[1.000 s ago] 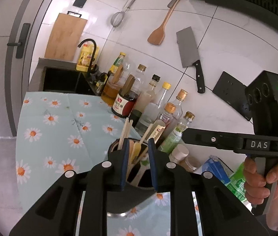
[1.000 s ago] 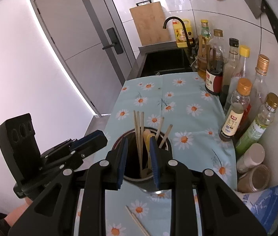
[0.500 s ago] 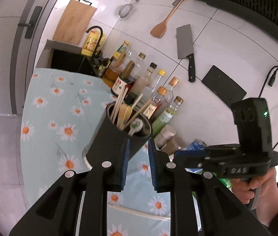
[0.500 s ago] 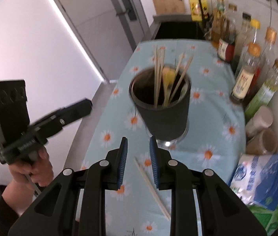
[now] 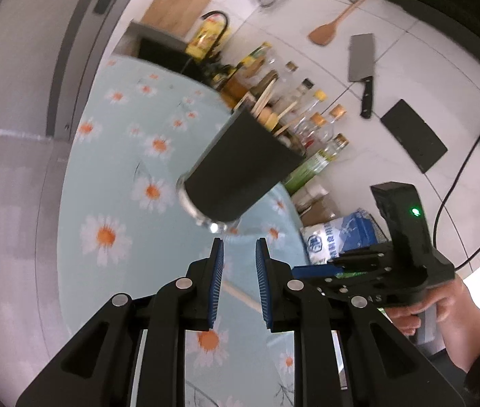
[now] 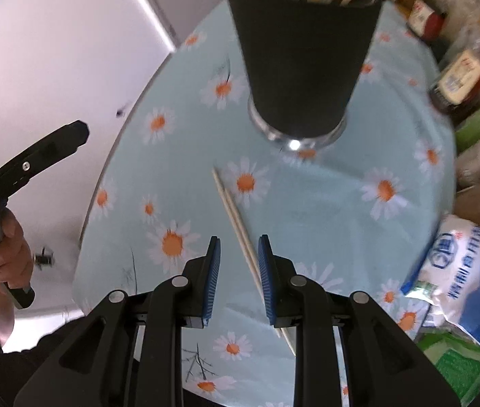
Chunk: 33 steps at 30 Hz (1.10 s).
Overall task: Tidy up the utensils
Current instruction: 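Move both open tools down to the last chopsticks on the table, then close the right tool on a chopstick while the left tool closes on another chopstick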
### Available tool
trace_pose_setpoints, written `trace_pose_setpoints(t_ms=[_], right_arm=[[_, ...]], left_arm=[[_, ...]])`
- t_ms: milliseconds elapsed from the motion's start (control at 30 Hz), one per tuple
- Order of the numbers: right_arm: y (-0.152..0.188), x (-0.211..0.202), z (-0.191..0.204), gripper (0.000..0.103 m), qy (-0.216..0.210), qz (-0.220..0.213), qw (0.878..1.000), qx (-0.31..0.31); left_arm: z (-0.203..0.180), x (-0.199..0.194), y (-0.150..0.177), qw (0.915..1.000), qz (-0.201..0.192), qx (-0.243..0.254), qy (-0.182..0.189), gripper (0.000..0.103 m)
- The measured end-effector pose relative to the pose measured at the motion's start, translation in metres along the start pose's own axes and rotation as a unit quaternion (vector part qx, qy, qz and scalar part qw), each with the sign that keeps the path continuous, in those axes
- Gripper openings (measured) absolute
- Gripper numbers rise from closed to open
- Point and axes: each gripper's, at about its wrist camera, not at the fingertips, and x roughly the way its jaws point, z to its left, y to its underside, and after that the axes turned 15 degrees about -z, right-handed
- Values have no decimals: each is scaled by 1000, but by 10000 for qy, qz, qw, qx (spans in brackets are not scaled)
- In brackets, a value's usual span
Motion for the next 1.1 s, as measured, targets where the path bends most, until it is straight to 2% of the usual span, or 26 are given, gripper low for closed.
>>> trace_pose_setpoints(t_ms=[133, 300, 467, 633, 767, 867, 1100], right_arm=[[4, 29, 0, 24, -3, 485, 9981, -374], [9, 50, 5, 25, -100, 885, 9933, -731], [10, 59, 2, 24, -128, 1019, 9909, -869], [7, 68, 3, 13, -171, 1179, 9884, -942], [8, 73, 3, 10, -196, 1257, 9871, -973], [9, 77, 6, 9, -247, 1290, 9860, -1024], [10, 83, 16, 9, -43, 1344, 9831, -1242]], left_arm=[[8, 0, 24, 9995, 119, -220, -202, 18], [10, 3, 46, 9983, 209, -397, -361, 18], [8, 8, 63, 9969, 297, -589, -418, 18], [8, 14, 75, 9955, 363, -735, -478, 18], [9, 18, 81, 9948, 388, -799, -502, 18], [11, 21, 85, 9939, 420, -858, -548, 18], [8, 25, 90, 9934, 472, -889, -542, 18]])
